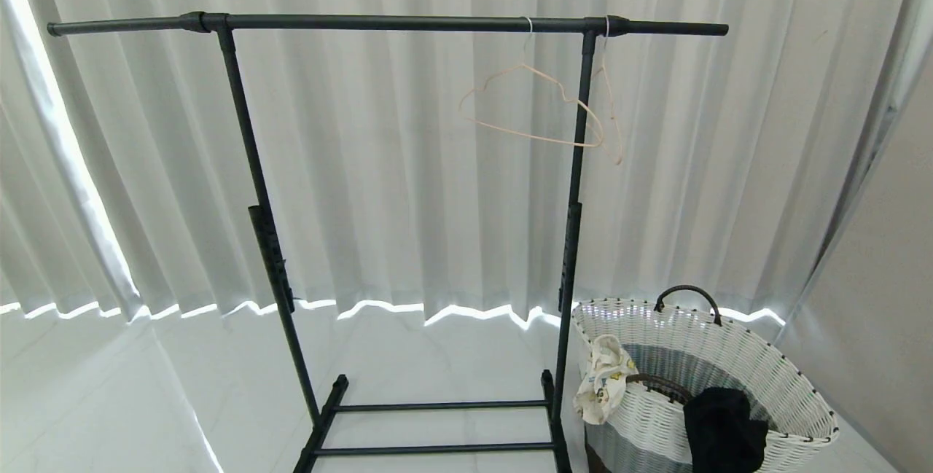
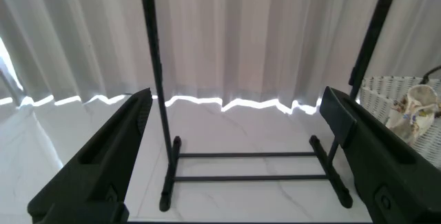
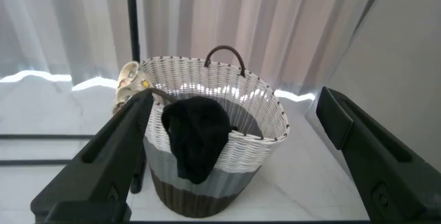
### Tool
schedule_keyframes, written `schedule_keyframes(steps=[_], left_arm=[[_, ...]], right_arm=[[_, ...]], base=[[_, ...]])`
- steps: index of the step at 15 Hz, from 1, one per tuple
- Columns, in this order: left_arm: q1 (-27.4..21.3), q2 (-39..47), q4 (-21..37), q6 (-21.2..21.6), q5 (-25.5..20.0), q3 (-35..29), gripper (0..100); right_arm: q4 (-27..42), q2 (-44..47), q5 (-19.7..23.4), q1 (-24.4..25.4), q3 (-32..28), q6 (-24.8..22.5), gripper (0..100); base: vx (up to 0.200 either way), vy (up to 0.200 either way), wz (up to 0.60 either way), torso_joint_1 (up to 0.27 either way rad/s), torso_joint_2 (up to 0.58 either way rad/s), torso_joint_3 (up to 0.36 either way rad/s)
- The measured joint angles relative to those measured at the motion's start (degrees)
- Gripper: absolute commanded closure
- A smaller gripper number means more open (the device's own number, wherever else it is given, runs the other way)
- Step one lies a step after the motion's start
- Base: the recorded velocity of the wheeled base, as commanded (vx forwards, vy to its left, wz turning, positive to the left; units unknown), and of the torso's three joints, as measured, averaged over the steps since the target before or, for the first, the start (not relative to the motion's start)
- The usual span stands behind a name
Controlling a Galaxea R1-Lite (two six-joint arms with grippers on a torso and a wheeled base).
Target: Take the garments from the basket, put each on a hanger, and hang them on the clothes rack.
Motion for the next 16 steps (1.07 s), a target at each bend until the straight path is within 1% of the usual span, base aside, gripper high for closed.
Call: schedule_keyframes(steps=[7,12,13,15,16], left_arm=[[0.0,0.0,0.0,0.0,0.0,0.0,0],[0.0,0.0,0.0,-0.1,0.0,0.0,0],[0.0,0.0,0.0,-0.1,0.0,0.0,0],[0.0,0.0,0.0,-0.2,0.0,0.0,0],[0.1,0.0,0.0,-0.1,0.0,0.0,0]], right_arm=[[-0.1,0.0,0.0,0.1,0.0,1.0,0],[0.0,0.0,0.0,0.1,0.0,1.3,0],[0.0,0.0,0.0,0.0,0.0,0.7,0],[-0.2,0.0,0.4,0.0,0.0,-2.7,0],[-0.3,0.0,0.5,0.0,0.0,-3.0,0]], base=[[0.200,0.000,0.00,0.002,0.00,0.002],[0.000,0.000,0.00,0.000,0.00,0.000],[0.000,0.000,0.00,0.000,0.00,0.000],[0.000,0.000,0.00,0.000,0.00,0.000],[0.000,0.000,0.00,0.000,0.00,0.000]])
